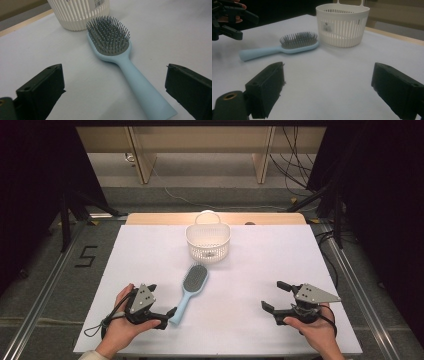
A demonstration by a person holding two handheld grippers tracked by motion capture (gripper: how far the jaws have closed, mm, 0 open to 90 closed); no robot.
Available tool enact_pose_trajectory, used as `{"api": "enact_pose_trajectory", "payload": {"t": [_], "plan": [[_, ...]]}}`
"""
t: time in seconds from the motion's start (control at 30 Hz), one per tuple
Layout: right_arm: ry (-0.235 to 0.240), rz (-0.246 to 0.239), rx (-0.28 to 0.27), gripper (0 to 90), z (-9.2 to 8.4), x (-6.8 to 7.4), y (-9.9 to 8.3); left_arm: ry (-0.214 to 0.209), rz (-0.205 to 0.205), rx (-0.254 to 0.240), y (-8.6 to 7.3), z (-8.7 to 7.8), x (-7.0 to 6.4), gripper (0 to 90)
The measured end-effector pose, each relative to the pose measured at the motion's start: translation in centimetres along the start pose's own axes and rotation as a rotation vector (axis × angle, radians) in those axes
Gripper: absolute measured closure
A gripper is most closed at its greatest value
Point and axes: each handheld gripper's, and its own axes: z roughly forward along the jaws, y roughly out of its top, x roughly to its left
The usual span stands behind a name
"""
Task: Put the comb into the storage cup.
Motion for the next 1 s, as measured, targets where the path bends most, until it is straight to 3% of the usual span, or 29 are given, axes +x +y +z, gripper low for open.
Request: {"api": "enact_pose_trajectory", "payload": {"t": [0.43,0.57,0.63,0.67,0.7,0.73,0.83,0.87,0.93,0.97,1.0], "plan": [[-0.005,0.0,0.002,12.2,0.0,0.1,0.0,0.003,-0.013,0.025,0.1,0.3,-0.2,6.7],[-0.004,0.0,0.003,12.2,0.1,0.1,0.0,-0.007,-0.019,-0.009,0.5,0.0,-0.3,30.0],[-0.003,0.0,0.005,12.2,0.1,0.1,0.0,-0.017,-0.021,-0.025,0.6,0.0,-0.3,55.4],[-0.003,0.001,0.004,12.2,0.1,0.1,0.0,-0.054,-0.042,-0.029,0.9,-0.1,-0.5,65.1],[-0.003,0.001,0.004,12.2,0.1,0.1,0.0,-0.054,-0.042,-0.029,0.9,-0.1,-0.5,73.9],[-0.002,0.0,0.002,12.2,0.1,0.0,-0.1,-0.065,-0.041,-0.02,1.0,0.0,-0.7,73.9],[-0.004,0.003,0.003,12.3,0.1,0.0,-0.1,-0.088,-0.033,0.042,1.5,0.8,-1.7,89.3],[-0.005,0.003,0.006,12.4,0.1,0.0,-0.1,-0.101,-0.022,0.081,1.6,1.3,-2.3,89.7],[-0.006,0.003,0.008,12.4,0.1,0.0,-0.1,-0.101,-0.01,0.106,1.7,1.7,-2.7,89.7],[-0.006,0.003,0.007,12.4,0.1,0.0,-0.1,-0.106,0.013,0.154,1.8,2.3,-3.3,89.7],[-0.006,0.004,0.006,12.4,0.1,0.0,-0.1,-0.106,0.013,0.154,1.8,2.3,-3.3,89.8]]}}
